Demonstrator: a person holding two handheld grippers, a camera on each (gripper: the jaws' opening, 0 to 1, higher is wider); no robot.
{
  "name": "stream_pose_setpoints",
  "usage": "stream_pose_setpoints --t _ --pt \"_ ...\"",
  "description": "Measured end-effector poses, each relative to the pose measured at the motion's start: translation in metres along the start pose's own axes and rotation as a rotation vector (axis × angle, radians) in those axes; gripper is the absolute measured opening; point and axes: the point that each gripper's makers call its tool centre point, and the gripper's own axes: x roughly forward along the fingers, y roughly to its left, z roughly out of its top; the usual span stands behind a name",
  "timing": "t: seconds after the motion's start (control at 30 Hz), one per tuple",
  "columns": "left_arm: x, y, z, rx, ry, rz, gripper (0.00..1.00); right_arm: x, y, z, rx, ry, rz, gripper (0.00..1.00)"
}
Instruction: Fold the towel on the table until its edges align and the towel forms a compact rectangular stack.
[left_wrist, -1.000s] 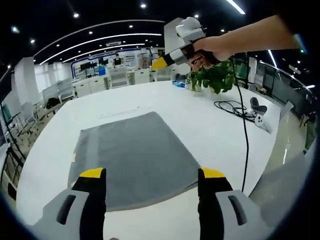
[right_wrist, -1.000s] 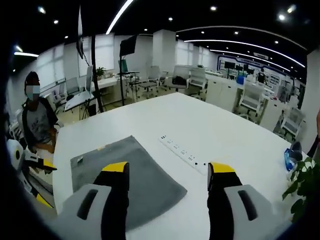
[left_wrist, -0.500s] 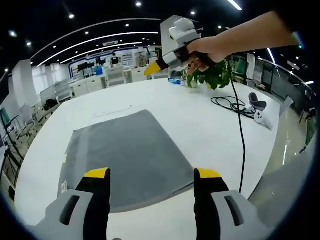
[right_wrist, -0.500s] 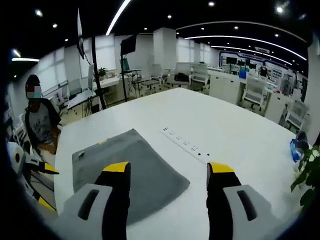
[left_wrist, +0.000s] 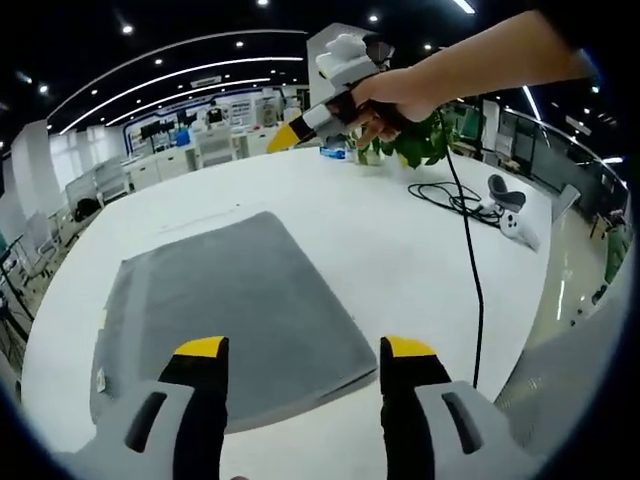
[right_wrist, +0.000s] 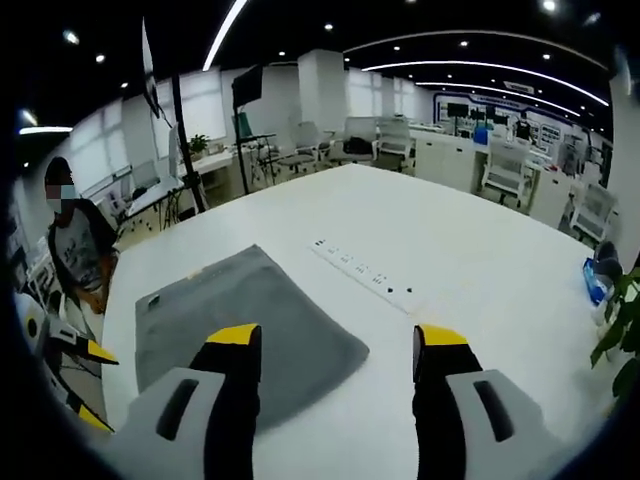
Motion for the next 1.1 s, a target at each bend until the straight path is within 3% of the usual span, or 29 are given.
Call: stream_pose_setpoints --t 0.8,0.93,1.1 --pt "0.033 -0.025 -0.012 0.055 0.031 -0.093 0.49 0.036 -0.018 -0.038 0.003 0.052 0.016 0.53" --pt "0.037 -0.033 -0.015 0.082 0.034 -0.134 0.43 0.039 -0.023 -0.04 0.002 0.052 0.008 0.49" --pt "0.043 -0.045 -0.021 0.144 0.058 -0.176 0.42 0.045 -0.025 -0.046 -0.007 0.06 0.007 0.43"
